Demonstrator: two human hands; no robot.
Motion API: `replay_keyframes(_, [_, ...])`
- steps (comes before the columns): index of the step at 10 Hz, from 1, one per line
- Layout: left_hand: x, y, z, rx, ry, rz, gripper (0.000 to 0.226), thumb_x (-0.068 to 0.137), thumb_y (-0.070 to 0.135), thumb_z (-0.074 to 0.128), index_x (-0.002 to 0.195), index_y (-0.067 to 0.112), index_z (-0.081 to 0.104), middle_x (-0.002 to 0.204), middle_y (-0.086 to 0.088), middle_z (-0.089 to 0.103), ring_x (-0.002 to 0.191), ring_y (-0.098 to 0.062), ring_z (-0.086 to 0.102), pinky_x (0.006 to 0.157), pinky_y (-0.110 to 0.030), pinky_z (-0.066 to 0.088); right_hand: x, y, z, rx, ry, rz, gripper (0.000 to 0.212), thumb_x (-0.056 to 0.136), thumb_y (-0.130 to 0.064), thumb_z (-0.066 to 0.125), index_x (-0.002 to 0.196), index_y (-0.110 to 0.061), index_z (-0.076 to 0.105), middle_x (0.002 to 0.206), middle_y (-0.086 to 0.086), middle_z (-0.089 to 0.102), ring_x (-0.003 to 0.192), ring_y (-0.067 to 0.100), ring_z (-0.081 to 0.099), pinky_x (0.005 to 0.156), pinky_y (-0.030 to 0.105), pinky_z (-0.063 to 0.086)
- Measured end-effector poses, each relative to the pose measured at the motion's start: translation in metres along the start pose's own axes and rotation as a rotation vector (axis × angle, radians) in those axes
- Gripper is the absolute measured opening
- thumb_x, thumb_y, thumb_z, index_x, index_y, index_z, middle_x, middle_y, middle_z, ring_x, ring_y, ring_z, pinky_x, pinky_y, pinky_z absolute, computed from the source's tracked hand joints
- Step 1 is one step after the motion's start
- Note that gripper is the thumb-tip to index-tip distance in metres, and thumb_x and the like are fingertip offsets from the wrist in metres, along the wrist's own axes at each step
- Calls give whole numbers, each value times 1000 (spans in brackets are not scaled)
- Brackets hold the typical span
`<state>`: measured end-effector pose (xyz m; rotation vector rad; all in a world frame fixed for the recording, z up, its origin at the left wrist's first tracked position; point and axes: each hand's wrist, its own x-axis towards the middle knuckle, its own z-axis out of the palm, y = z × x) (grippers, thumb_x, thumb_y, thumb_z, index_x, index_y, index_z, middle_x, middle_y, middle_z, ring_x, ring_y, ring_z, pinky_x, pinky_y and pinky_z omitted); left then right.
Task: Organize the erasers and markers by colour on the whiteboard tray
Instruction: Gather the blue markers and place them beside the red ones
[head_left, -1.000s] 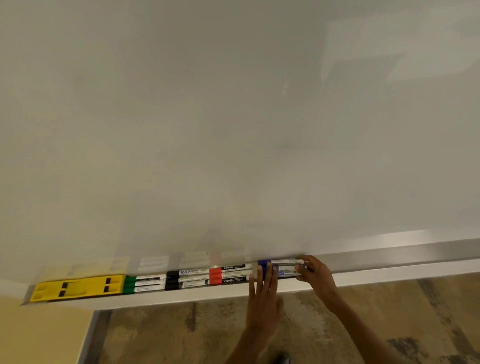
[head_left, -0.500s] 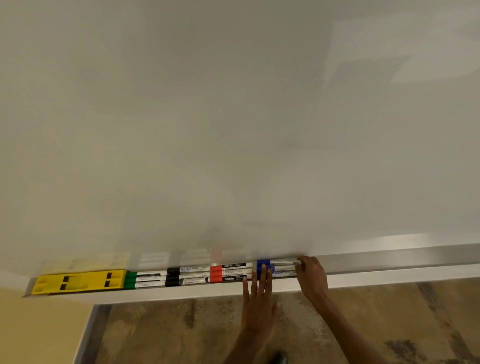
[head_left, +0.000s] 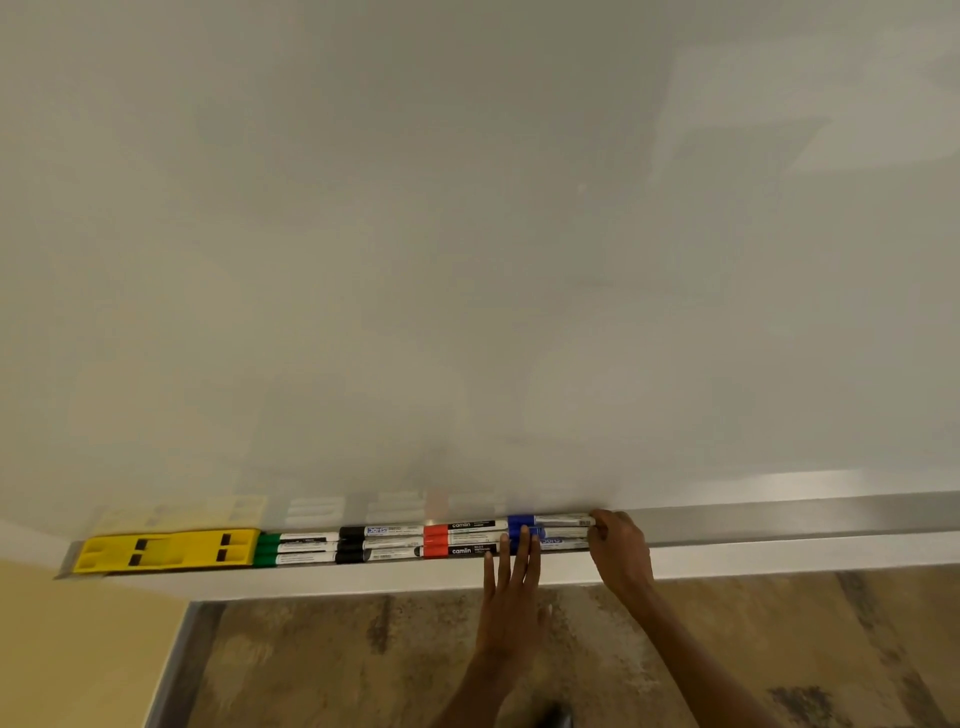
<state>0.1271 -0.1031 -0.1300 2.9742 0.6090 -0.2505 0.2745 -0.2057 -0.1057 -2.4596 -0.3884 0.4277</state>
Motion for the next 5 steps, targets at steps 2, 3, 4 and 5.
replay_keyframes(2, [-3, -2, -3, 12, 23, -7, 90, 64, 57, 78, 139, 16, 51, 149, -8, 44, 146, -27, -21, 112, -44, 0, -9, 3, 0, 27, 59, -19, 12, 95, -7, 52, 98, -8, 64, 104, 14, 66, 80, 22, 60, 69, 32, 55])
replay_keyframes(3, [-11, -3, -8, 25, 45, -2, 87, 65, 56, 78, 137, 14, 53, 161, -12, 17, 146, -28, -24, 112, -43, 0, -23, 7, 1, 46, 120, -46, 13, 92, -3, 57, 103, -6, 64, 111, 17, 67, 87, 27, 63, 74, 37, 56])
replay_keyframes(4, [-21, -8, -6, 39, 117, 10, 81, 67, 53, 78, 135, 14, 55, 160, -15, 18, 146, -27, -24, 112, -42, 0, -41, 10, 5, 35, 143, -52, 31, 88, 0, 61, 119, -5, 61, 124, 17, 62, 107, 30, 60, 87, 41, 54])
replay_keyframes(5, [-32, -13, -2, 33, 205, 14, 76, 75, 53, 73, 137, 15, 51, 161, -13, 10, 145, -26, -27, 112, -42, -1, -65, 12, 11, -20, 143, -72, 41, 92, -6, 58, 133, -6, 52, 137, 14, 54, 124, 27, 50, 101, 41, 48])
